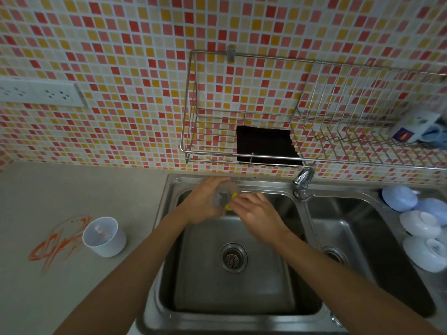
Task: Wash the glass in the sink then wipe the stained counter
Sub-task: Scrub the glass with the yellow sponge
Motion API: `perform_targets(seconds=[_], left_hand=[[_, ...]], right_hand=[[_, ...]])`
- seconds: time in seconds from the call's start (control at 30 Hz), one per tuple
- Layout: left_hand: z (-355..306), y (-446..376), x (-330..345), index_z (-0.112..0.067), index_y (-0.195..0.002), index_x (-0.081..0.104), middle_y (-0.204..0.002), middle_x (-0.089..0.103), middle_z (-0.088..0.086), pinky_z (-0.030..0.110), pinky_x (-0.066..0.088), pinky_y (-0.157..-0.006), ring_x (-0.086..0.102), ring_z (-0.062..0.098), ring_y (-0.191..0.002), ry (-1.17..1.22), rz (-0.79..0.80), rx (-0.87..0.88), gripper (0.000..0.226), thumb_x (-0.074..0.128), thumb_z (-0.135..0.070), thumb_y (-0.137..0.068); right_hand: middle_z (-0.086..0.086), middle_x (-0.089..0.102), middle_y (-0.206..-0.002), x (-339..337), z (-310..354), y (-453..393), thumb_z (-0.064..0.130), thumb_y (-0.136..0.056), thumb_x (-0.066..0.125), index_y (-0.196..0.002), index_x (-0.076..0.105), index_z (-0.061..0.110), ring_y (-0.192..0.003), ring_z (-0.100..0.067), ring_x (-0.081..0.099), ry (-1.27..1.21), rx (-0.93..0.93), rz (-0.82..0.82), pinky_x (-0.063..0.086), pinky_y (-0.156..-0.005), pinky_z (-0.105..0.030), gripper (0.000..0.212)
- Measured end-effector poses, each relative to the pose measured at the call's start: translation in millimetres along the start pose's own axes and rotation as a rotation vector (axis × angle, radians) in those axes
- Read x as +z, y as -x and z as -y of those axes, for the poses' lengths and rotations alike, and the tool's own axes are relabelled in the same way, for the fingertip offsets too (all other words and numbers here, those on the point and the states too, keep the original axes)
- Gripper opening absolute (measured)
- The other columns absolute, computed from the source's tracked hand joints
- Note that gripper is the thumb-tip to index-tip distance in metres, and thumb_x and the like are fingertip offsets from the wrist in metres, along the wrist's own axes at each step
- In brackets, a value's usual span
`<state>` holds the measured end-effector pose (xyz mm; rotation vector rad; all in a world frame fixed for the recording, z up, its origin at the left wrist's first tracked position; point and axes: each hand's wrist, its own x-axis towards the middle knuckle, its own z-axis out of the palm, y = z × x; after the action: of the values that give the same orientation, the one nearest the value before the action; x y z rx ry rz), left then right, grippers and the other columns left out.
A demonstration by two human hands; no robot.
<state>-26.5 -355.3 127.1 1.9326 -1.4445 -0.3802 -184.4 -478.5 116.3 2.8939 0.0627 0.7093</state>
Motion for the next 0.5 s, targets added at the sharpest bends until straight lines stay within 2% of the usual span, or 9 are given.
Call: perform_targets(seconds=[0.07,0.13,0.2,0.27,0.3,0.33,0.4,0.43,0.5], left_hand=[[1,4,4,-0.029,-0.14,0.037,-0.138,0.049,-0.009,0.043,0.039,-0.108,0.044,0.01,-0.128,0.09,-0.05,-0.021,0.084,0.081,-0.023,-0.069],[1,8,8,-0.03,-0.143,0.03,-0.142,0.046,-0.007,0.04,0.037,-0.11,0.042,0.014,-0.132,0.106,-0.084,-0.06,0.091,0.082,-0.028,-0.069],[0,11,12,-0.025,-0.143,0.029,-0.142,0.042,-0.007,0.028,0.037,-0.107,0.041,0.011,-0.129,0.111,-0.137,-0.072,0.096,0.085,-0.031,-0.065],[-1,12,15,-0.019,-0.138,0.033,-0.134,0.038,-0.012,0.006,0.034,-0.095,0.037,-0.001,-0.118,0.078,-0.193,-0.068,0.096,0.088,-0.035,-0.061],[-1,12,14,-0.017,-0.136,0.036,-0.129,0.037,-0.012,0.001,0.033,-0.09,0.035,-0.005,-0.113,0.052,-0.216,-0.056,0.095,0.089,-0.037,-0.06],[-1,12,14,-0.015,-0.133,0.039,-0.127,0.039,-0.01,0.003,0.033,-0.089,0.036,-0.004,-0.112,0.03,-0.225,-0.044,0.092,0.088,-0.039,-0.059],[3,9,12,-0.015,-0.13,0.044,-0.128,0.047,-0.004,0.018,0.04,-0.095,0.043,0.006,-0.115,-0.018,-0.211,-0.008,0.087,0.087,-0.041,-0.06],[5,7,10,-0.016,-0.13,0.045,-0.128,0.049,-0.002,0.026,0.043,-0.097,0.046,0.01,-0.116,-0.059,-0.198,0.021,0.085,0.086,-0.043,-0.061],[7,4,4,-0.018,-0.131,0.046,-0.128,0.051,-0.001,0.032,0.046,-0.097,0.047,0.014,-0.117,-0.138,-0.165,0.065,0.082,0.084,-0.044,-0.063]], right_hand=[[0.001,0.069,-0.104,-1,1,0,0.009,-0.086,0.054,-0.098,0.07,0.015,-0.1,-0.02,0.061,0.009,0.013,-0.066,0.039,-0.081,-0.031,0.021],[0.001,0.069,-0.106,-2,2,0,0.009,-0.087,0.054,-0.098,0.07,0.014,-0.102,-0.019,0.059,0.017,0.021,-0.119,0.04,-0.082,-0.031,0.019],[0.001,0.069,-0.106,-2,4,0,0.012,-0.089,0.055,-0.097,0.07,0.014,-0.103,-0.019,0.059,0.021,0.033,-0.152,0.041,-0.081,-0.031,0.018],[0.002,0.069,-0.105,-1,5,0,0.014,-0.089,0.056,-0.097,0.07,0.014,-0.102,-0.018,0.059,-0.002,0.064,-0.163,0.041,-0.081,-0.03,0.016],[0.003,0.069,-0.105,0,7,0,0.014,-0.088,0.059,-0.097,0.07,0.015,-0.102,-0.017,0.058,-0.034,0.083,-0.153,0.04,-0.081,-0.03,0.015],[0.004,0.07,-0.105,1,9,0,0.012,-0.086,0.062,-0.098,0.07,0.015,-0.103,-0.017,0.058,-0.086,0.11,-0.134,0.04,-0.082,-0.029,0.015],[0.004,0.07,-0.106,0,14,0,0.012,-0.085,0.063,-0.102,0.071,0.016,-0.103,-0.015,0.057,-0.269,0.194,-0.093,0.04,-0.084,-0.028,0.019],[0.003,0.07,-0.107,-3,16,-1,0.012,-0.086,0.062,-0.105,0.072,0.015,-0.103,-0.014,0.057,-0.411,0.275,-0.081,0.041,-0.087,-0.026,0.021],[0.0,0.07,-0.11,-11,20,-4,0.009,-0.088,0.062,-0.11,0.072,0.015,-0.104,-0.012,0.06,-0.708,0.467,-0.038,0.044,-0.092,-0.018,0.024]])
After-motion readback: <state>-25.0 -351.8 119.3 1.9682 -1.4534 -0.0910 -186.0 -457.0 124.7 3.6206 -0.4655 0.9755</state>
